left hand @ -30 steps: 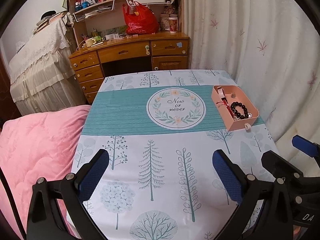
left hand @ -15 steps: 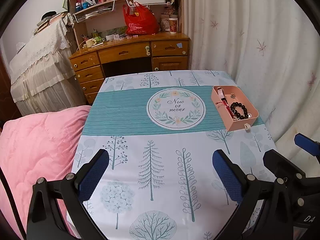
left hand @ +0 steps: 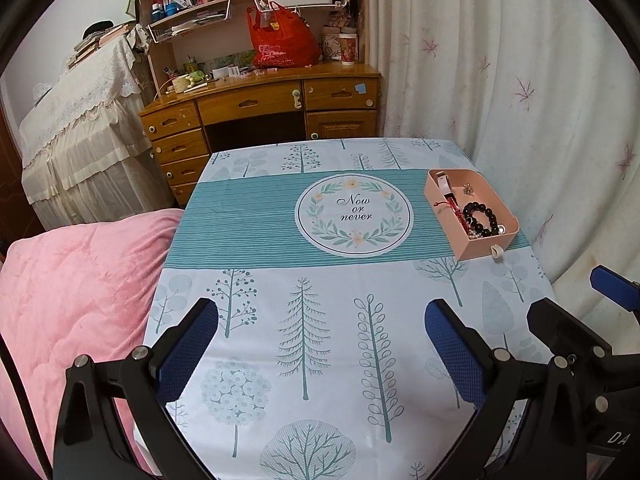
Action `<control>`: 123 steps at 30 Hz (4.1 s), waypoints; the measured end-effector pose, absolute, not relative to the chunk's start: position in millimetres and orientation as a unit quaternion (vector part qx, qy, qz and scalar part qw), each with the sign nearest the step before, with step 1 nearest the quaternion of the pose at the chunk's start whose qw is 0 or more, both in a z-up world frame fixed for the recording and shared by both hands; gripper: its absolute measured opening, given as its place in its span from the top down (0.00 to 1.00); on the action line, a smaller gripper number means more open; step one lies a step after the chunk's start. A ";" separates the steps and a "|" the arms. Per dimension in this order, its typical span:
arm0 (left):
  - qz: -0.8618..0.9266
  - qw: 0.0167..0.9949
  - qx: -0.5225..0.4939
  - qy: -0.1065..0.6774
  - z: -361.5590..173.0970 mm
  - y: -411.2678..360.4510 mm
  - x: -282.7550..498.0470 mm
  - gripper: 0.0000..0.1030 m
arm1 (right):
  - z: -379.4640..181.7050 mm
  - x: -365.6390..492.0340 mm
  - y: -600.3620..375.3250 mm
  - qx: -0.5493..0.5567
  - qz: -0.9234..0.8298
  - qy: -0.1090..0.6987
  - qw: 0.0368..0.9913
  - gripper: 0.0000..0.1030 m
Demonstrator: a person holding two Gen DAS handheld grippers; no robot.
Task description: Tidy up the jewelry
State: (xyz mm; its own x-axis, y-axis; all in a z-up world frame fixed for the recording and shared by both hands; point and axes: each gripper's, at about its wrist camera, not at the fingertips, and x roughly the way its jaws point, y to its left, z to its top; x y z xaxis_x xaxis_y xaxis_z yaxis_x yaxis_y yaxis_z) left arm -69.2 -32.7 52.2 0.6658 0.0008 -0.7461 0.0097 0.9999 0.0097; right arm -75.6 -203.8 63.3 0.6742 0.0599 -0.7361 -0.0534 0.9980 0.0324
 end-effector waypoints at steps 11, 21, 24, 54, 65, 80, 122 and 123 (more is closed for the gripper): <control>0.000 0.913 0.009 0.407 51.0 -30.3 -68.5 0.01 | 62.3 -75.6 -203.5 0.003 0.031 0.403 0.915 0.00; 0.000 0.913 0.008 0.409 50.0 -28.6 -67.6 0.01 | 57.5 -74.9 -203.2 0.006 0.032 0.405 0.914 0.00; 0.000 0.912 0.007 0.409 49.8 -28.1 -67.4 0.01 | 56.7 -74.4 -202.8 0.005 0.032 0.405 0.914 0.00; 0.008 0.911 -0.001 0.412 44.7 -26.3 -54.6 0.01 | 44.8 -67.6 -196.9 0.016 0.035 0.407 0.913 0.00; -0.002 0.908 0.004 0.419 42.7 -26.9 -48.2 0.01 | 42.4 -66.5 -198.1 0.013 0.018 0.404 0.914 0.00; -0.002 0.905 -0.004 0.426 37.3 -22.6 -44.7 0.01 | 41.8 -61.0 -195.6 0.008 0.014 0.418 0.908 0.00; 0.012 0.906 -0.004 0.423 36.9 -24.4 -41.2 0.01 | 46.3 -53.4 -196.2 0.013 0.020 0.419 0.908 0.00; 0.012 0.906 -0.004 0.423 36.9 -24.3 -41.2 0.01 | 46.3 -53.1 -196.3 0.013 0.020 0.419 0.908 0.00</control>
